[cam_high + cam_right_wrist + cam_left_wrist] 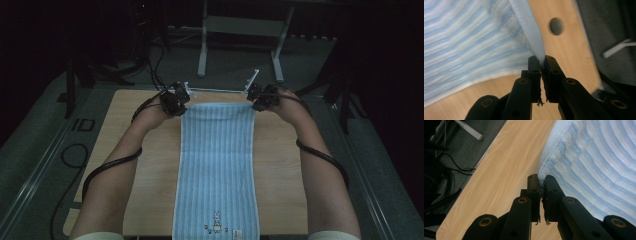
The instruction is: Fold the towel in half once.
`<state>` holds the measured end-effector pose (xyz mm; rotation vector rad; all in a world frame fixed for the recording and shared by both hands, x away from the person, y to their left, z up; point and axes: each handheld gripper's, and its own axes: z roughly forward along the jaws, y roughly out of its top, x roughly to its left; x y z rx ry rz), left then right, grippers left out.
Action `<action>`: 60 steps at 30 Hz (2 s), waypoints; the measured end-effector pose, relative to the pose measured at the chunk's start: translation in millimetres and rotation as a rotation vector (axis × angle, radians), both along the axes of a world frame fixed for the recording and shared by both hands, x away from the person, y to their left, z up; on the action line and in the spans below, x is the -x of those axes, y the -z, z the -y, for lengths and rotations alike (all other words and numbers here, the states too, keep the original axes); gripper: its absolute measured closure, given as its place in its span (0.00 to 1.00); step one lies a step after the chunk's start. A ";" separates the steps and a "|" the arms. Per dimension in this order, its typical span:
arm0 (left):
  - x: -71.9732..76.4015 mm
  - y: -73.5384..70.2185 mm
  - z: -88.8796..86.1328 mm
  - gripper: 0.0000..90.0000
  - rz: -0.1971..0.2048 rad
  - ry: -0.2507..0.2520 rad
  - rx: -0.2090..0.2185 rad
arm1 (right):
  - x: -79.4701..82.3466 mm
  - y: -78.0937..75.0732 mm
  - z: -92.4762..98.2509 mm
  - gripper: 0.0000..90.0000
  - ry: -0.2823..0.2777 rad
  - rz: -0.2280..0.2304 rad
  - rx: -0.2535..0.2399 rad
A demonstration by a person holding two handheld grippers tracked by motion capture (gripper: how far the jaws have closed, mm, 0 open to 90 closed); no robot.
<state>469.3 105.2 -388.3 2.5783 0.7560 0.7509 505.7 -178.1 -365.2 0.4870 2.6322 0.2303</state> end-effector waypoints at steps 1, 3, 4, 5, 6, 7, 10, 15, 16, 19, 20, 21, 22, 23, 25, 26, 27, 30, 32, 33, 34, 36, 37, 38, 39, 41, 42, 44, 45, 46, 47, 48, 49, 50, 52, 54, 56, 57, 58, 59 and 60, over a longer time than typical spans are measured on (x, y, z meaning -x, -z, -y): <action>0.0 0.0 0.0 0.94 0.000 0.000 0.000 | -0.8 -6.9 -0.4 0.94 0.002 0.019 -0.011; -1.9 -10.8 -0.1 0.94 0.015 -0.018 0.000 | -2.3 -13.9 -0.5 0.94 0.008 0.021 -0.030; -4.3 -20.6 0.7 0.94 0.026 -0.043 0.022 | -4.1 -26.8 -1.2 0.94 0.015 0.062 -0.029; -4.3 -20.6 0.7 0.94 0.026 -0.043 0.022 | -4.1 -26.8 -1.2 0.94 0.015 0.062 -0.029; -5.3 -28.9 1.5 0.94 0.068 -0.045 0.011 | -6.5 -38.2 -1.4 0.94 0.026 0.081 -0.029; -5.3 -28.9 1.5 0.94 0.068 -0.045 0.011 | -6.5 -38.2 -1.4 0.94 0.026 0.081 -0.029; -9.7 -44.6 0.9 0.94 0.109 -0.085 0.018 | -10.4 -54.6 -3.2 0.94 0.038 0.109 -0.036; -11.8 -50.6 0.4 0.94 0.100 -0.084 0.053 | -11.7 -64.1 -5.5 0.94 0.062 0.135 -0.030; -10.9 -48.6 0.5 0.94 0.100 -0.068 0.054 | -10.9 -61.1 -5.6 0.94 0.055 0.131 -0.020; -6.7 -26.3 -0.4 0.93 0.017 -0.016 0.005 | -5.5 -43.9 -3.4 0.94 0.031 0.084 -0.034; -5.8 -19.4 -1.8 0.93 -0.022 -0.004 0.011 | -3.3 -35.8 -2.1 0.94 0.020 0.071 -0.028; -5.8 -19.4 -1.8 0.93 -0.022 -0.004 0.011 | -3.3 -35.8 -2.1 0.94 0.020 0.071 -0.028; -3.9 -12.7 -2.5 0.93 -0.040 0.008 0.007 | -1.3 -27.5 -0.9 0.94 0.012 0.049 -0.030; -1.0 -6.4 -2.7 0.93 -0.052 0.020 0.012 | 0.8 -18.9 0.2 0.94 0.001 0.028 -0.028; 5.1 7.1 -2.4 0.93 -0.104 0.053 0.030 | 11.1 5.1 1.2 0.94 -0.023 -0.015 -0.012; 9.3 13.7 -1.4 0.93 -0.107 0.060 0.018 | 11.1 5.1 1.2 0.94 -0.023 -0.015 -0.012; 9.3 13.7 -1.4 0.93 -0.107 0.060 0.018 | 11.1 5.1 1.2 0.94 -0.023 -0.015 -0.012; 26.6 36.7 -2.1 0.93 -0.159 0.103 0.058 | 31.9 26.0 1.2 0.94 -0.070 -0.024 0.016; 34.5 45.9 -3.7 0.93 -0.167 0.108 0.061 | 44.2 31.6 4.3 0.94 -0.083 -0.038 -0.001; 37.4 48.7 -5.1 0.93 -0.182 0.106 0.062 | 50.0 33.9 5.8 0.94 -0.091 -0.035 -0.004; 41.1 50.4 -6.4 0.93 -0.180 0.114 0.069 | 60.2 37.9 9.3 0.94 -0.095 -0.040 0.006; 46.6 50.2 -9.0 0.93 -0.181 0.121 0.080 | 69.7 39.4 12.5 0.94 -0.103 -0.051 -0.010; 49.7 49.4 -10.5 0.93 -0.174 0.114 0.106 | 69.7 39.4 12.5 0.94 -0.103 -0.051 -0.010; 53.1 47.1 -12.9 0.93 -0.177 0.112 0.125 | 75.5 40.7 14.3 0.94 -0.110 -0.056 -0.021; 56.9 45.9 -14.2 0.93 -0.164 0.118 0.135 | 82.9 42.5 16.1 0.94 -0.123 -0.059 -0.031; 64.0 43.6 -16.3 0.93 -0.168 0.138 0.142 | 93.1 46.4 17.9 0.94 -0.127 -0.073 -0.027; 67.2 43.0 -16.3 0.93 -0.159 0.142 0.138 | 98.5 47.7 18.7 0.94 -0.136 -0.076 -0.028; 77.8 42.0 -15.6 0.93 -0.163 0.162 0.131 | 107.7 48.3 20.4 0.94 -0.138 -0.078 -0.038; 83.3 41.8 -15.2 0.93 -0.151 0.167 0.125 | 112.9 48.1 21.5 0.94 -0.145 -0.078 -0.044; 87.5 41.8 -15.0 0.93 -0.151 0.170 0.129 | 117.7 48.0 22.9 0.94 -0.145 -0.070 -0.051; 93.2 42.2 -14.6 0.93 -0.158 0.184 0.131 | 121.5 47.5 24.3 0.94 -0.144 -0.062 -0.057; 99.3 42.7 -14.1 0.93 -0.151 0.201 0.121 | 126.1 47.1 26.4 0.94 -0.145 -0.061 -0.069; 105.0 43.1 -13.8 0.93 -0.149 0.209 0.130 | 129.7 47.4 28.5 0.94 -0.152 -0.057 -0.071; 110.1 43.8 -13.3 0.93 -0.160 0.221 0.133 | 133.8 47.4 30.6 0.94 -0.151 -0.044 -0.072; 119.3 44.2 -11.7 0.93 -0.147 0.235 0.110 | 137.9 47.0 32.8 0.94 -0.149 -0.045 -0.082; 133.6 44.9 -11.5 0.93 -0.154 0.257 0.115 | 156.2 50.3 40.8 0.94 -0.155 -0.055 -0.136; 137.5 46.3 -11.9 0.93 -0.167 0.261 0.127 | 161.6 53.9 42.6 0.94 -0.162 -0.051 -0.139; 143.4 50.3 -11.4 0.93 -0.170 0.265 0.128 | 166.1 58.4 44.1 0.94 -0.166 -0.065 -0.146; 146.9 53.4 -10.7 0.93 -0.174 0.271 0.127 | 174.8 69.6 47.2 0.94 -0.178 -0.083 -0.141; 156.7 64.2 -8.1 0.93 -0.190 0.295 0.108 | 177.3 75.3 48.8 0.94 -0.170 -0.101 -0.156; 156.7 64.2 -8.1 0.93 -0.190 0.295 0.108 | 177.3 75.3 48.8 0.94 -0.170 -0.101 -0.156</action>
